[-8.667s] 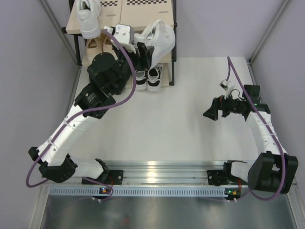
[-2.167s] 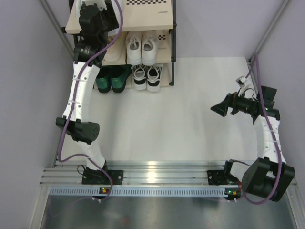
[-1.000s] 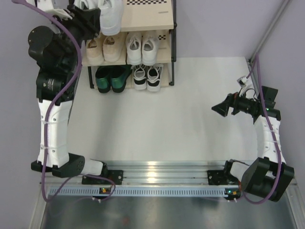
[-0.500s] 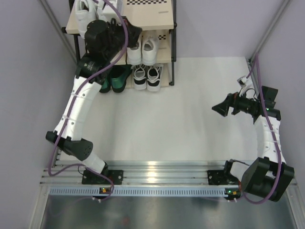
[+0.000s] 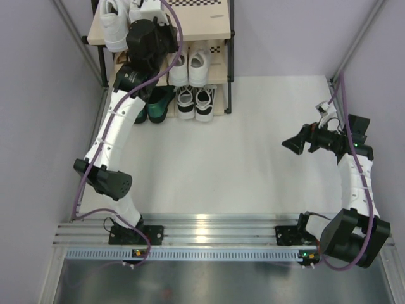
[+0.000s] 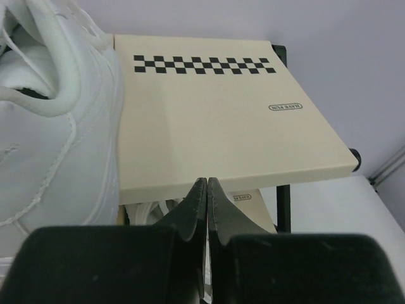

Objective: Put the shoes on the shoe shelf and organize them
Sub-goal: Place the shoe at the shoe shelf.

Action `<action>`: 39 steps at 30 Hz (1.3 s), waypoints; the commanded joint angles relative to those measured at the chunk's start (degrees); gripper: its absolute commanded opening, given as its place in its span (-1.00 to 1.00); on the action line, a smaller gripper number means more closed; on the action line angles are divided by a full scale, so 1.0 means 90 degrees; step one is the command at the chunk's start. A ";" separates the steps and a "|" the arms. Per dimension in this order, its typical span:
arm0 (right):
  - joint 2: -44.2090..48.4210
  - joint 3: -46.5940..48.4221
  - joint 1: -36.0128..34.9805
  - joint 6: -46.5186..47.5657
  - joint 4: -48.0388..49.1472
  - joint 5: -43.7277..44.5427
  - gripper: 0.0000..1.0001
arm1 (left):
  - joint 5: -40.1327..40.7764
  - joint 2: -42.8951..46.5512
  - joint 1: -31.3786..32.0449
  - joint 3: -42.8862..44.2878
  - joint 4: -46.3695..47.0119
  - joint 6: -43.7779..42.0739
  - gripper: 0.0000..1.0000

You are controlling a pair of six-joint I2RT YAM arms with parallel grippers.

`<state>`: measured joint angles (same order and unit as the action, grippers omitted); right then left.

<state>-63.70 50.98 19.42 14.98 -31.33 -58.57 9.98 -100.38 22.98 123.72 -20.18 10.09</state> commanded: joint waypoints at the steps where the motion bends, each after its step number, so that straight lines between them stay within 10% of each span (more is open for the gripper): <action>1: 0.0076 -0.0001 0.0137 0.0171 0.0102 -0.0153 0.99 | 0.0804 -0.0116 -0.0034 0.0335 0.0436 -0.0300 -0.96; 39: 0.0154 -0.0001 0.0371 0.0132 0.0093 -0.0280 0.99 | 0.1051 0.0196 -0.0503 0.0423 0.0241 -0.0341 -0.88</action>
<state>-63.70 50.98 21.67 14.96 -31.35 -59.33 21.34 -101.73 20.03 125.49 -19.77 5.06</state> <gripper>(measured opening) 0.993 0.046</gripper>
